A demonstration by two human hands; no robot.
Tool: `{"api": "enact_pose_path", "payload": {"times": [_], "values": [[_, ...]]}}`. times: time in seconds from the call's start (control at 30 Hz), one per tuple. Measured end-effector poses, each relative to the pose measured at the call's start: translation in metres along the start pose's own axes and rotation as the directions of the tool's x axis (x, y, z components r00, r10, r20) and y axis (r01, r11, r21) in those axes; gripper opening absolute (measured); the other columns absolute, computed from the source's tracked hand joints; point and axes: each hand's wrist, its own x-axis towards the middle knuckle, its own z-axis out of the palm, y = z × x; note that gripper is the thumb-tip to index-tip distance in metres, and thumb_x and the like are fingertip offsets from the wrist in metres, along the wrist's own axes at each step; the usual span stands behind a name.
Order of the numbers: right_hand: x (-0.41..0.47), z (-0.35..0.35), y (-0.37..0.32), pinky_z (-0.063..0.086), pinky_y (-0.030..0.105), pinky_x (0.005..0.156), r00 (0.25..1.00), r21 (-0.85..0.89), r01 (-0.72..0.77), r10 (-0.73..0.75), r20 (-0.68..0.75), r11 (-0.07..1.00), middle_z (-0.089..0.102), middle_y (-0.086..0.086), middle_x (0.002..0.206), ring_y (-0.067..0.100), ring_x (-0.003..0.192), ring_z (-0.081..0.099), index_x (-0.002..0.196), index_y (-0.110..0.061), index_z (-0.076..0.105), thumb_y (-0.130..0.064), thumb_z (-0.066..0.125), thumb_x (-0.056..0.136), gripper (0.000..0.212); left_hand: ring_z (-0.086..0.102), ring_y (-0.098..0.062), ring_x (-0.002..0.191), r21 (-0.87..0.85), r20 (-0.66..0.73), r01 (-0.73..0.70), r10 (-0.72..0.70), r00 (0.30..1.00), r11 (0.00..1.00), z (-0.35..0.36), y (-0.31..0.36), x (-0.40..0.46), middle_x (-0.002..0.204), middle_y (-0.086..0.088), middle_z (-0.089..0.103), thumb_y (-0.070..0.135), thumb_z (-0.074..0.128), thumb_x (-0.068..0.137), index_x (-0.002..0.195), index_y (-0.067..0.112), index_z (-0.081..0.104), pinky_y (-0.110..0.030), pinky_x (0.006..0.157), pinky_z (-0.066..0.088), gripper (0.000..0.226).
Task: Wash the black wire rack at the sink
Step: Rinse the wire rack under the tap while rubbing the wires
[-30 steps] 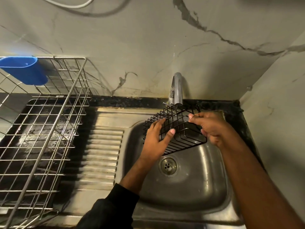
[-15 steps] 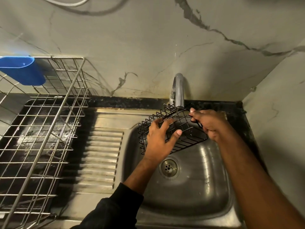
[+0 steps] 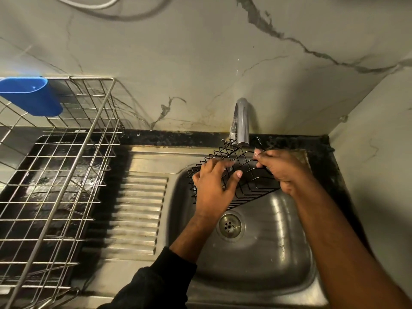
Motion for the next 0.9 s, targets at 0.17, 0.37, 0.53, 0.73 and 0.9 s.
{"api": "enact_pose_path", "payload": {"times": [0.17, 0.37, 0.53, 0.73, 0.9], "values": [[-0.008, 0.002, 0.000, 0.043, 0.019, 0.068, 0.999, 0.011, 0.028, -0.028, -0.015, 1.000, 0.061, 0.003, 0.072, 0.011, 0.073, 0.055, 0.085, -0.008, 0.069, -0.029, 0.064, 0.096, 0.024, 0.042, -0.005, 0.125, -0.082, 0.113, 0.069, -0.060, 0.992, 0.994, 0.003, 0.004, -0.008, 0.125, 0.018, 0.063, 0.057, 0.059, 0.094, 0.136, 0.033, 0.056, -0.038, 0.103, 0.023, 0.048], [-0.027, -0.004, 0.004, 0.037, 0.025, 0.070, 0.999, 0.003, 0.046, -0.045, -0.015, 0.999, 0.062, 0.002, 0.074, 0.010, 0.075, 0.052, 0.072, -0.013, 0.064, -0.031, 0.065, 0.095, 0.029, 0.050, -0.012, 0.120, -0.113, 0.042, 0.051, -0.046, 0.998, 0.992, -0.010, 0.005, -0.011, 0.121, 0.006, 0.055, 0.049, 0.065, 0.093, 0.127, 0.033, 0.062, -0.041, 0.103, 0.042, 0.037], [-0.047, -0.014, 0.005, 0.042, 0.033, 0.088, 0.997, 0.035, 0.058, -0.056, -0.044, 0.998, 0.064, 0.005, 0.077, 0.015, 0.082, 0.056, 0.070, -0.012, 0.063, -0.032, 0.067, 0.094, 0.031, 0.060, -0.001, 0.107, -0.287, 0.013, 0.063, -0.062, 0.998, 0.956, -0.015, 0.011, -0.020, 0.110, 0.007, 0.066, 0.033, 0.075, 0.090, 0.124, 0.018, 0.062, -0.025, 0.095, 0.051, 0.040], [-0.068, -0.027, 0.012, 0.040, 0.027, 0.074, 0.994, 0.072, 0.088, -0.084, -0.064, 0.993, 0.060, 0.003, 0.077, 0.011, 0.076, 0.052, 0.072, -0.016, 0.062, -0.030, 0.064, 0.096, 0.028, 0.057, -0.007, 0.115, -0.224, 0.056, 0.042, -0.030, 0.998, 0.974, -0.009, 0.028, -0.036, 0.124, 0.005, 0.061, 0.036, 0.073, 0.092, 0.129, 0.019, 0.061, -0.023, 0.098, 0.046, 0.043], [-0.079, -0.031, 0.026, 0.054, 0.048, 0.094, 0.996, 0.167, 0.041, -0.026, -0.090, 0.985, 0.068, 0.008, 0.083, 0.025, 0.087, 0.065, 0.080, -0.016, 0.070, -0.022, 0.067, 0.094, 0.015, 0.053, -0.010, 0.114, -0.179, 0.144, 0.014, 0.013, 0.989, 0.984, 0.002, 0.042, -0.050, 0.127, 0.001, 0.051, 0.044, 0.063, 0.096, 0.134, 0.020, 0.059, -0.025, 0.099, 0.044, 0.045]]}}
